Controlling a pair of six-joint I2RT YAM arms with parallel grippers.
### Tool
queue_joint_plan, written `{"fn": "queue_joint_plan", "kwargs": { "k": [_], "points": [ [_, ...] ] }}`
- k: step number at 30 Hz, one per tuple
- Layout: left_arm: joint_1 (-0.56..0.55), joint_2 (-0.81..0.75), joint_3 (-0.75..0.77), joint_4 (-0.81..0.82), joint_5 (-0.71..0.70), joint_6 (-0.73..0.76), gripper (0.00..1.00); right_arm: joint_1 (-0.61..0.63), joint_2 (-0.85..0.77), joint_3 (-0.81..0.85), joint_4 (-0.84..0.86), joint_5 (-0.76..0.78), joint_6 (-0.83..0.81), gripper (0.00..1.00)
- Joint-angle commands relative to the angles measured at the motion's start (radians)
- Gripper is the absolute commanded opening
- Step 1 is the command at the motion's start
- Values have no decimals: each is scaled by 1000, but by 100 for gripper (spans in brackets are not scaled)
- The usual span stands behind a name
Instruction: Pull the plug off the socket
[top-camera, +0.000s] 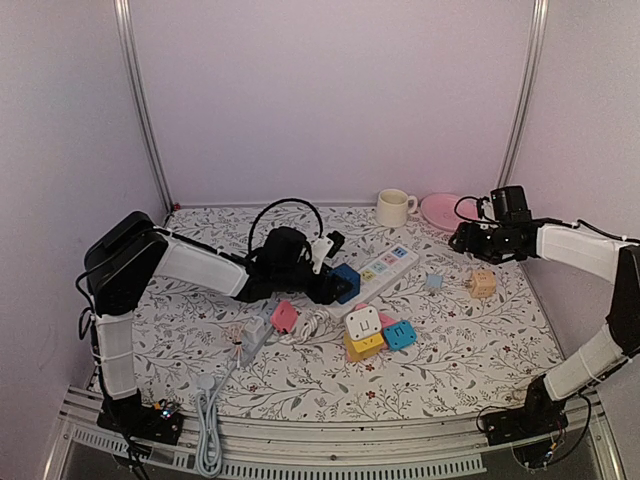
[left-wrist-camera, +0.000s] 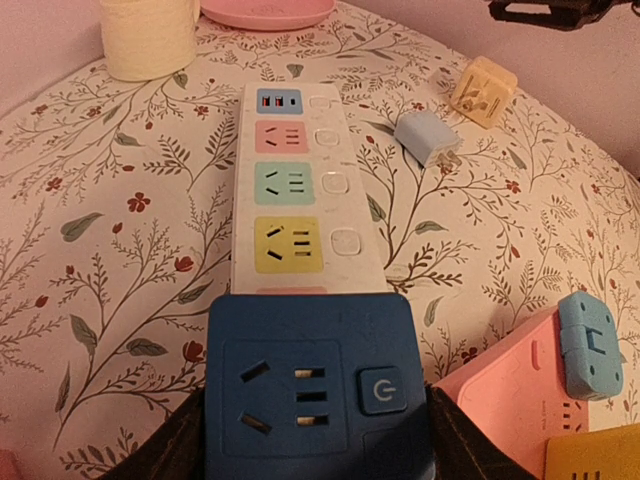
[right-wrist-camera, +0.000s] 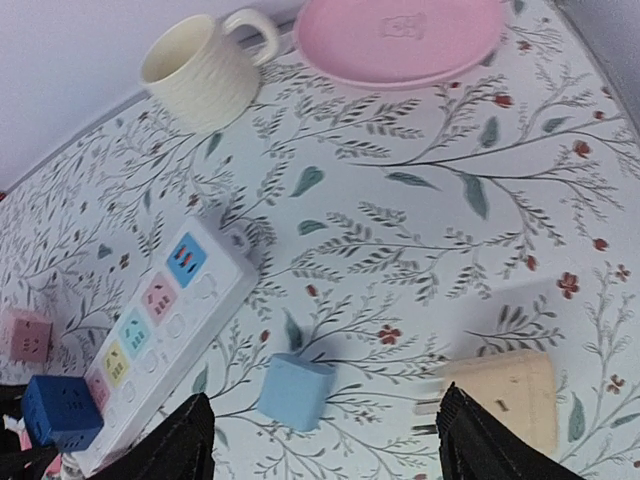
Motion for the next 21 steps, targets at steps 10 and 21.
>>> {"fn": "queue_joint_plan", "kwargs": {
  "k": [10, 21],
  "points": [
    [-22, 51, -20, -164, 34, -51, 0, 275, 348, 200, 239, -320, 140, 24],
    [-24, 56, 11, -158, 41, -64, 0, 360, 559, 289, 330, -377, 223, 4]
  ]
}}
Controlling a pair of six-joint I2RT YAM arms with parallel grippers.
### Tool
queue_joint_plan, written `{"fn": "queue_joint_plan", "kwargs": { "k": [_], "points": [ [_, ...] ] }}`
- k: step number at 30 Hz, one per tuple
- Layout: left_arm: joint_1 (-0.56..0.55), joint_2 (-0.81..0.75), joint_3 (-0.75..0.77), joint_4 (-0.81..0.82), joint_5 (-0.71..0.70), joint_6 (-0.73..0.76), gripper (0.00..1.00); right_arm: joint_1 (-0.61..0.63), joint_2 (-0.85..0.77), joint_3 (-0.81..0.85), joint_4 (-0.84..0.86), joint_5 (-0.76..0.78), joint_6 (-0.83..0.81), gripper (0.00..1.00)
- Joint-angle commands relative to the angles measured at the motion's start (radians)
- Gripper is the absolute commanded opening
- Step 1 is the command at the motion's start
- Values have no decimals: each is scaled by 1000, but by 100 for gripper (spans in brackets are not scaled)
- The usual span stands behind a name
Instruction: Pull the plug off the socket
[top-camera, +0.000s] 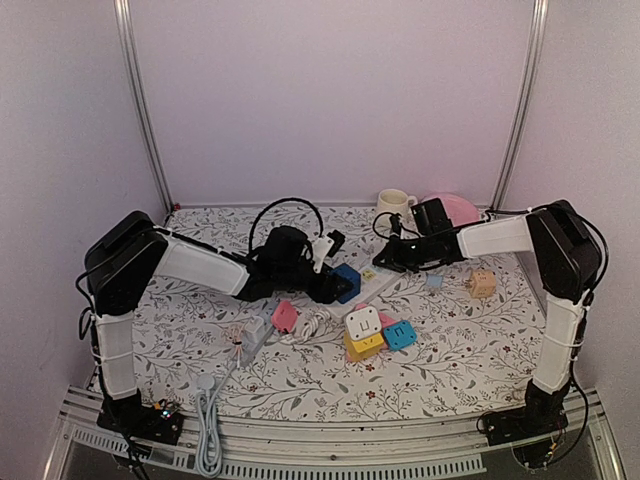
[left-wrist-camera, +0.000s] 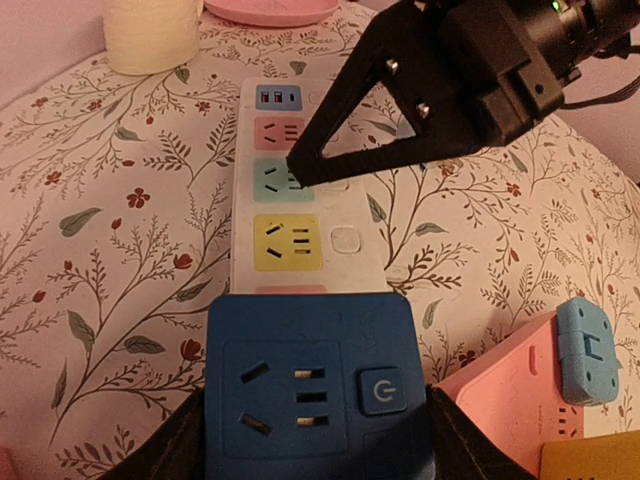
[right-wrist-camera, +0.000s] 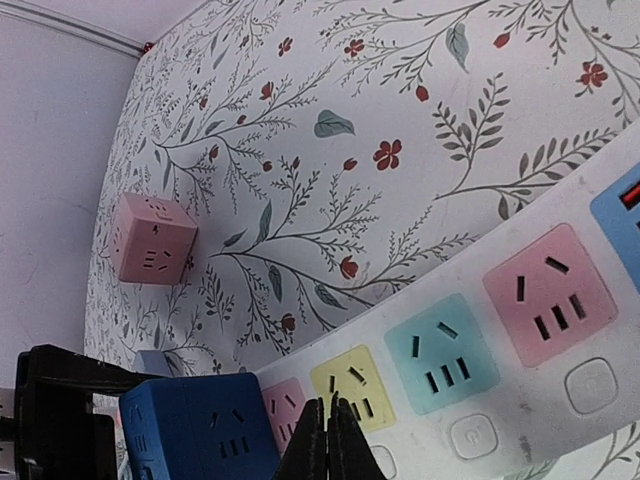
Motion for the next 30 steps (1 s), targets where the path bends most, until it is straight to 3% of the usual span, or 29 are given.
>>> {"fn": "queue_joint_plan", "kwargs": {
  "k": [1, 16, 30],
  "points": [
    [-22, 55, 4, -141, 43, -48, 0, 42, 76, 40, 53, -24, 40, 4],
    [-21, -43, 21, -5, 53, -86, 0, 49, 163, -57, 55, 67, 68, 3],
    [14, -177, 113, -99, 37, -82, 0, 48, 172, -99, 67, 101, 68, 3]
  ]
}}
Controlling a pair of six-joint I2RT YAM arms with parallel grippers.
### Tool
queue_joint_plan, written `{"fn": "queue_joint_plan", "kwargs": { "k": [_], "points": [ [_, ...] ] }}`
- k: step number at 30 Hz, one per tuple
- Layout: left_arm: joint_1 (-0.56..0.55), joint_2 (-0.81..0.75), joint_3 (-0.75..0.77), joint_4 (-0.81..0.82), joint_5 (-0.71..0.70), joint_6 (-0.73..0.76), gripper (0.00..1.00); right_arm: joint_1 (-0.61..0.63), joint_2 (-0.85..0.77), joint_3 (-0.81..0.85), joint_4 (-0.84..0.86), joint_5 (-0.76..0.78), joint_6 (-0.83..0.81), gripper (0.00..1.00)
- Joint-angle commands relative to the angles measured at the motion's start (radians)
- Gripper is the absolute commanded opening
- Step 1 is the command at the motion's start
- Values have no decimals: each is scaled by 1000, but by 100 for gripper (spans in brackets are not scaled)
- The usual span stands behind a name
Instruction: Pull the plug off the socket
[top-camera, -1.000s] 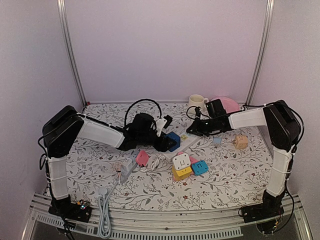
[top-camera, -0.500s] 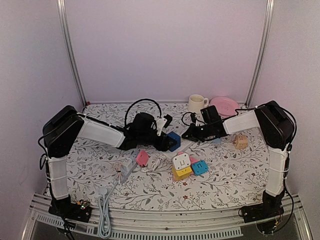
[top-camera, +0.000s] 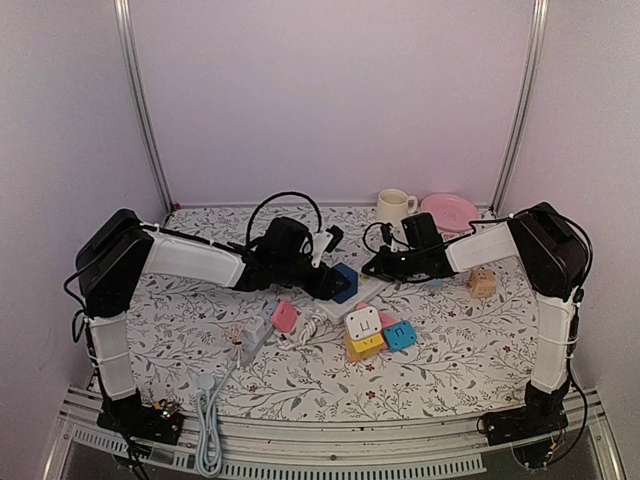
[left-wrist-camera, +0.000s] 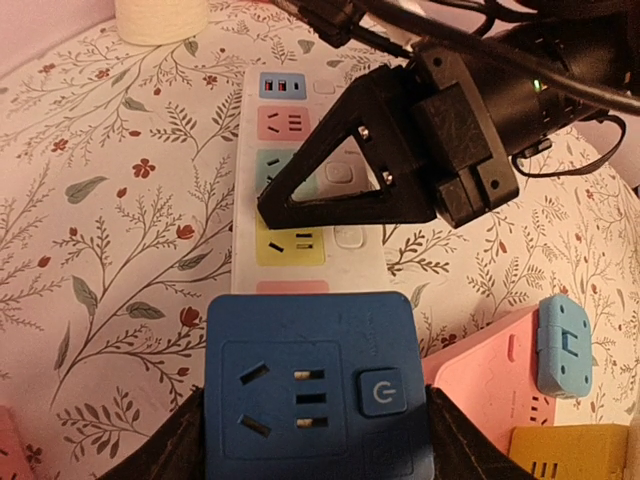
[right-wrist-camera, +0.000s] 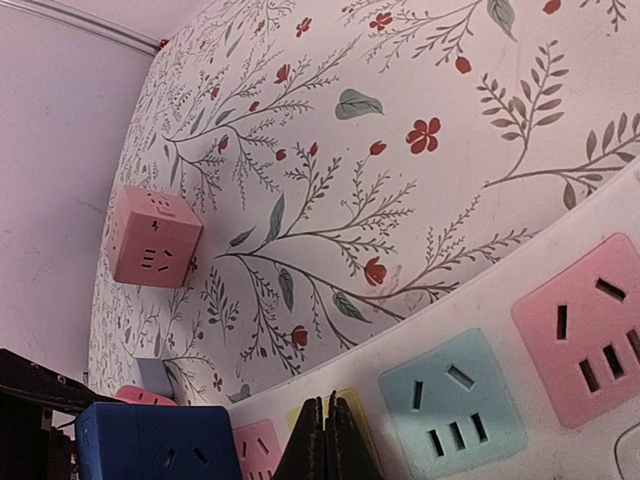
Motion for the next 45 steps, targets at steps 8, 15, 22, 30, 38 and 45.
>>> {"fn": "queue_joint_plan", "kwargs": {
  "k": [8, 15, 22, 30, 38, 45],
  "points": [
    [28, -137, 112, -1, 66, -45, 0, -4, 73, -59, -133, 93, -1, 3],
    [55, -70, 190, -87, 119, -122, 0, -4, 76, -74, -134, 123, -9, 3],
    [77, -9, 259, -115, 212, -178, 0, -4, 76, -103, -119, 132, -8, 3],
    [105, 48, 307, -155, 252, -226, 0, -2, 85, -112, -106, 133, -8, 3],
    [26, 28, 338, -244, 6, -51, 0, -3, 106, -114, -82, 102, 5, 3],
    [-8, -71, 213, -112, -52, 24, 0, -12, 123, -117, -61, 69, 22, 3]
  ]
}}
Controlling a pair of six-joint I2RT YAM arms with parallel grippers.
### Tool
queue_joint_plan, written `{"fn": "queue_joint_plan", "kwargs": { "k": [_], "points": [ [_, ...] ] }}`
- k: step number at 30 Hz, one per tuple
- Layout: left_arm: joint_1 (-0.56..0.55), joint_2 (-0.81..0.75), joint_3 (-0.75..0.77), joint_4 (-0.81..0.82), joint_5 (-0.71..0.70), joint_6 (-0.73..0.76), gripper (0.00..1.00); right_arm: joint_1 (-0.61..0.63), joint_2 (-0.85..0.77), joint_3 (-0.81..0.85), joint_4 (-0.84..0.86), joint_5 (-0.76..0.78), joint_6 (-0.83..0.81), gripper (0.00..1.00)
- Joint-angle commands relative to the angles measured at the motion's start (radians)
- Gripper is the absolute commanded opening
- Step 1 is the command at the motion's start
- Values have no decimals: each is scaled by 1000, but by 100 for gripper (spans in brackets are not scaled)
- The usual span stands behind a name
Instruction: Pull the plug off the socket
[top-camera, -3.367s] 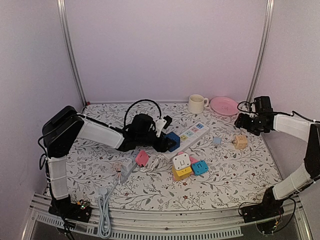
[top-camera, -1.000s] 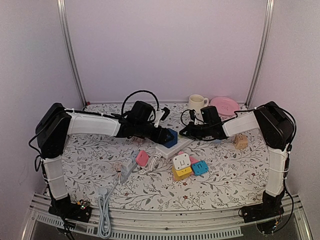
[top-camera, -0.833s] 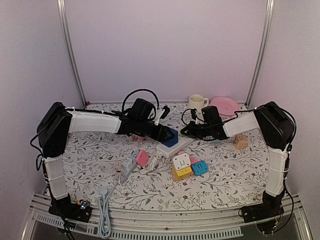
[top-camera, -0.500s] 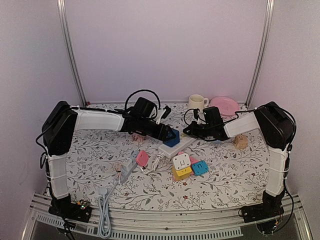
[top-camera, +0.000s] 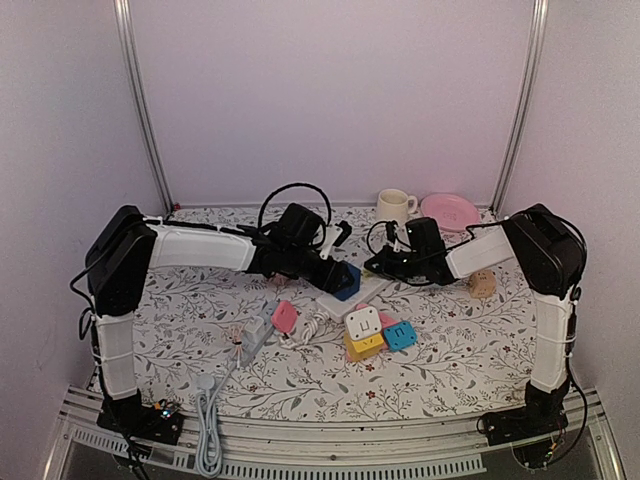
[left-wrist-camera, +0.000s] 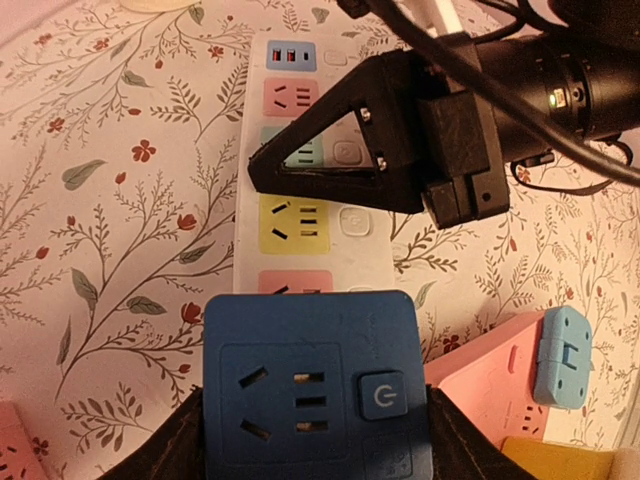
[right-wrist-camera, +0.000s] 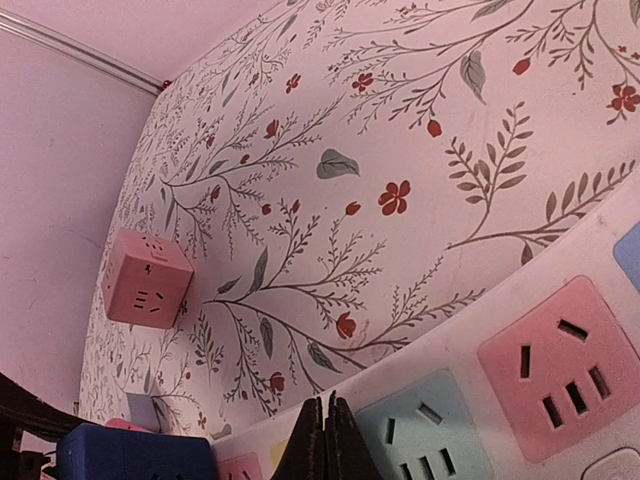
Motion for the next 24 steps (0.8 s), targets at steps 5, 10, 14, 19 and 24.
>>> {"fn": "queue_joint_plan", "kwargs": {
  "k": [5, 10, 14, 19, 24],
  "points": [
    [-11, -129, -11, 184, -30, 46, 0, -9, 92, -72, -223, 5, 16, 3],
    [14, -146, -7, 212, 80, -12, 0, -10, 90, -82, -224, 14, 19, 3],
    [34, -153, 10, 215, 173, -52, 0, -11, 91, -88, -224, 22, 20, 3],
    [43, -148, 26, 184, 181, -53, 0, -16, 91, -90, -224, 26, 21, 3],
    [78, -105, 53, 162, 271, -143, 0, -18, 96, -93, -224, 34, 21, 3]
  ]
}}
